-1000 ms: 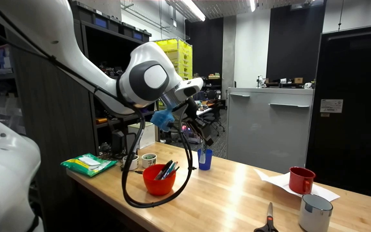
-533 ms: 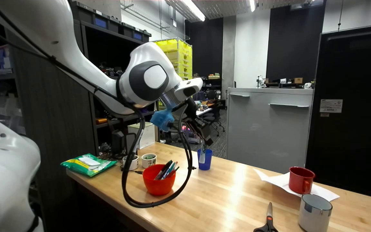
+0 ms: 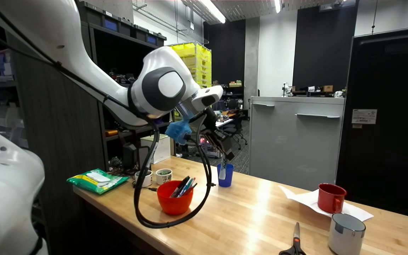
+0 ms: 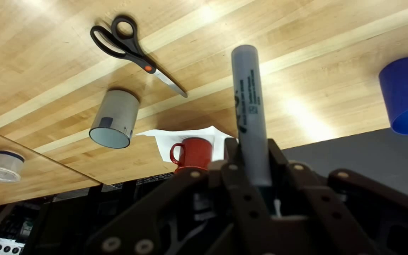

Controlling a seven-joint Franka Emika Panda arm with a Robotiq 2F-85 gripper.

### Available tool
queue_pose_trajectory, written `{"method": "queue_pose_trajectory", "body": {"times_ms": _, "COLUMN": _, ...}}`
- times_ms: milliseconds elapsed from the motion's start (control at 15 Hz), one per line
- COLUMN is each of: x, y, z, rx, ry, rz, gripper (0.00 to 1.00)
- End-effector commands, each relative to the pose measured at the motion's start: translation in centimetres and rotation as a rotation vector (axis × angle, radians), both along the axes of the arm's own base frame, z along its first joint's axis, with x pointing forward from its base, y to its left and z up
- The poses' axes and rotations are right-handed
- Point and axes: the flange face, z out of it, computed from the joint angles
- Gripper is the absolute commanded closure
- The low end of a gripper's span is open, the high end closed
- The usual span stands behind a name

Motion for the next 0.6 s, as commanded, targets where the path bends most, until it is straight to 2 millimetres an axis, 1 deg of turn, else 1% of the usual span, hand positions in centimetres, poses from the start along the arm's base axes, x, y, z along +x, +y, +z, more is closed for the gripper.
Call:
{"method": "queue_pose_trajectory", "body": {"times_ms": 0, "x": 0.0, "y": 0.0, "z": 0.1, "rx": 0.001, "ry": 0.001, "rz": 0.001, "gripper": 0.80}}
{"method": "queue_pose_trajectory", "body": {"times_ms": 200, "x": 0.0, "y": 0.0, "z": 0.1, "rx": 0.001, "ry": 0.001, "rz": 0.001, "gripper": 0.80}}
{"method": "queue_pose_trajectory", "body": {"times_ms": 267, "x": 0.0, "y": 0.0, "z": 0.1, "rx": 0.001, "ry": 0.001, "rz": 0.001, "gripper": 0.95}}
{"method": "queue_pose_trajectory", "body": {"times_ms": 533, "x": 1.3, "y": -2.2, "z": 0.1, "rx": 0.006, "ry": 0.023, "rz": 0.036, "gripper": 0.95}}
